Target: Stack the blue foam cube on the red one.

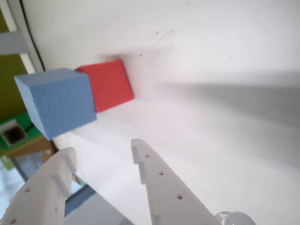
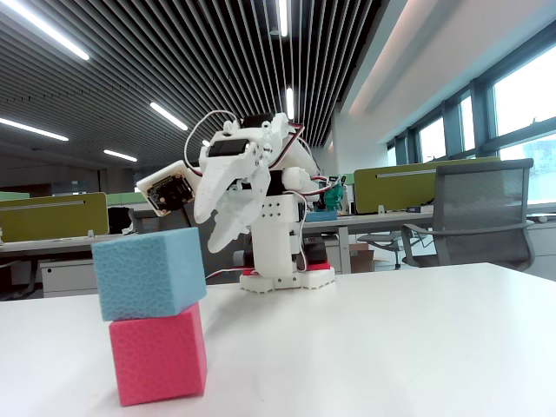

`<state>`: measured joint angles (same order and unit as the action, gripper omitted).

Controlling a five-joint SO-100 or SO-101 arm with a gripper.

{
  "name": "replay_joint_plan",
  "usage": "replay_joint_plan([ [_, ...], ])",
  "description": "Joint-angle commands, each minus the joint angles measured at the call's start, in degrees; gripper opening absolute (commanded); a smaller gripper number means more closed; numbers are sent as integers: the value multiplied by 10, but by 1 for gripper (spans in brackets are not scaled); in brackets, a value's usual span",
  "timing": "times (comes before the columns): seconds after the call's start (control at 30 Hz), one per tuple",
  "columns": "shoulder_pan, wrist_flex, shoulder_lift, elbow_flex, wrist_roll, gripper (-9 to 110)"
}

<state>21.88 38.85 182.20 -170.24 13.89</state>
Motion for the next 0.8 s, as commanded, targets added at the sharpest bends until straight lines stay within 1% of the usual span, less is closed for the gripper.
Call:
replay_joint_plan([
  [0.0, 1, -10, 4, 3, 3, 14],
  [0.27, -2, -9, 4, 3, 3, 14],
  [0.53, -12, -14, 4, 1, 3, 22],
  [0.77, -12, -14, 4, 1, 3, 22],
])
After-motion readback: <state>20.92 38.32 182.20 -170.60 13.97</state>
